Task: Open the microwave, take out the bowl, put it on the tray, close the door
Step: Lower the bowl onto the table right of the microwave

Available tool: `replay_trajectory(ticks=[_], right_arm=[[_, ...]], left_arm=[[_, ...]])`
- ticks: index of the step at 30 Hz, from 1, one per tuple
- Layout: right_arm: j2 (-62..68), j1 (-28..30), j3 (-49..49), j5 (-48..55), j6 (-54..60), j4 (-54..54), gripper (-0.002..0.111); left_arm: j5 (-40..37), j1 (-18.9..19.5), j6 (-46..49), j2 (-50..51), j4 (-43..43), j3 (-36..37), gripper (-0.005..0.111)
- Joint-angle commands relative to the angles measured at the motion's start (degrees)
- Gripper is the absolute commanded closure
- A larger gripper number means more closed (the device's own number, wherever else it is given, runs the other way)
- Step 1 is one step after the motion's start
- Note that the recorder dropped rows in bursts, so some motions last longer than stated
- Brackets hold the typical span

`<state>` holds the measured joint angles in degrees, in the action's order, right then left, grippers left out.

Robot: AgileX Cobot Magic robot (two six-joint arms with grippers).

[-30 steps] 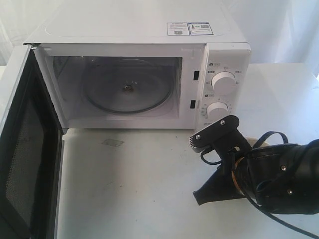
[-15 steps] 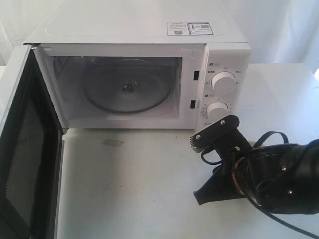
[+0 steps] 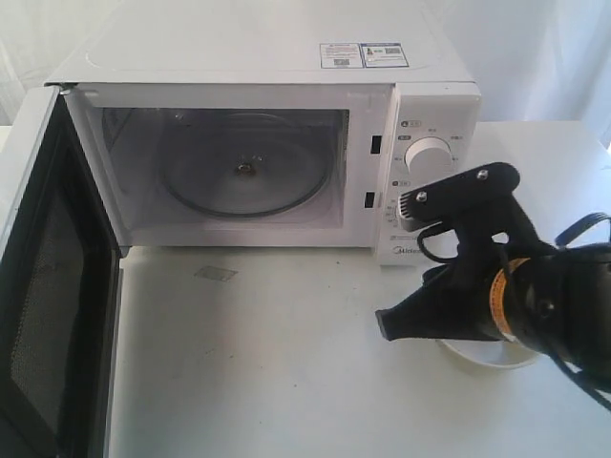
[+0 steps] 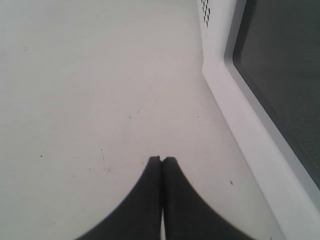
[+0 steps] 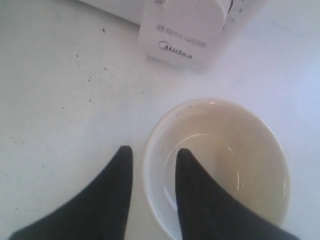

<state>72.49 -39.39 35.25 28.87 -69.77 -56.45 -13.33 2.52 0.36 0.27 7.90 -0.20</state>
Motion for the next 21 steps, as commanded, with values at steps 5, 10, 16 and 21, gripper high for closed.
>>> replay_trajectory(ticks=[5, 10, 16, 21], right_arm=[[-9.1, 0.0, 0.2, -0.3, 8.7, 1.4, 0.108], [-11.2, 0.0, 0.2, -5.0, 8.1, -0.2, 0.108], [-11.3, 0.0, 0.2, -12.1, 8.1, -0.2, 0.108], [-11.3, 0.0, 0.2, -14.4, 8.1, 0.0, 0.108]], left_arm=[[0.1, -0.4, -0.4, -0.3, 0.4, 0.2, 0.107], [0.1, -0.4, -0.4, -0.3, 0.4, 0.2, 0.107], [0.1, -0.4, -0.4, -0.3, 0.4, 0.2, 0.107], [0.1, -0.4, -0.4, -0.3, 0.4, 0.2, 0.107]])
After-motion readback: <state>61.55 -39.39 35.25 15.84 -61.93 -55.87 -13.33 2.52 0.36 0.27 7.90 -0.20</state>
